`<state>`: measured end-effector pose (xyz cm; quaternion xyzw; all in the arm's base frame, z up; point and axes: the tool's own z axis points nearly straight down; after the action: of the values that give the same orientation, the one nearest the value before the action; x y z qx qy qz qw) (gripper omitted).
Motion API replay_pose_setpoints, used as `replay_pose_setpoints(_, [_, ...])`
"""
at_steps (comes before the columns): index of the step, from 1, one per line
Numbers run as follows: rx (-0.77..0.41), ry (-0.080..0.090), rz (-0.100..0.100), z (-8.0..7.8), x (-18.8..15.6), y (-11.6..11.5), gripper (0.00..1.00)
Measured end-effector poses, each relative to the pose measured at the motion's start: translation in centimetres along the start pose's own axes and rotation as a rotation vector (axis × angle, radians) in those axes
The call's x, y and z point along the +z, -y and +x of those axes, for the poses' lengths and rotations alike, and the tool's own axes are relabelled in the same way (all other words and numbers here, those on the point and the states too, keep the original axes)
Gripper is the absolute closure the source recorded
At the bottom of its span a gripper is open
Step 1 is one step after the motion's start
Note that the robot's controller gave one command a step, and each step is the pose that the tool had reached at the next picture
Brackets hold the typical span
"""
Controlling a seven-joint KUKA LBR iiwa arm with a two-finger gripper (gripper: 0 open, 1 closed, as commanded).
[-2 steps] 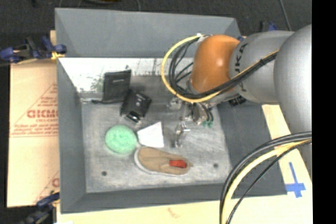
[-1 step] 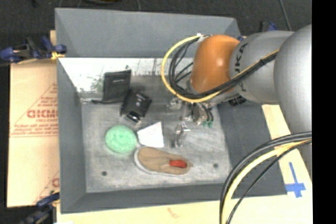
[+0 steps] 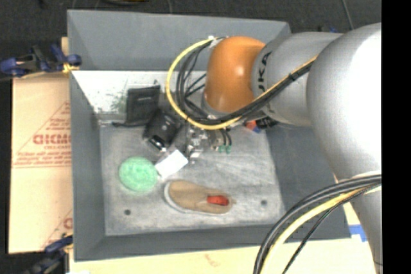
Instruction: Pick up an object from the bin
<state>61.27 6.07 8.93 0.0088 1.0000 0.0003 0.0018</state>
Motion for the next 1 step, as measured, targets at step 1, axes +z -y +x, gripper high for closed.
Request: replay_pose_setpoints(1, [0.000,0.000,0.000,-0.01,0.00,0.02,0.00])
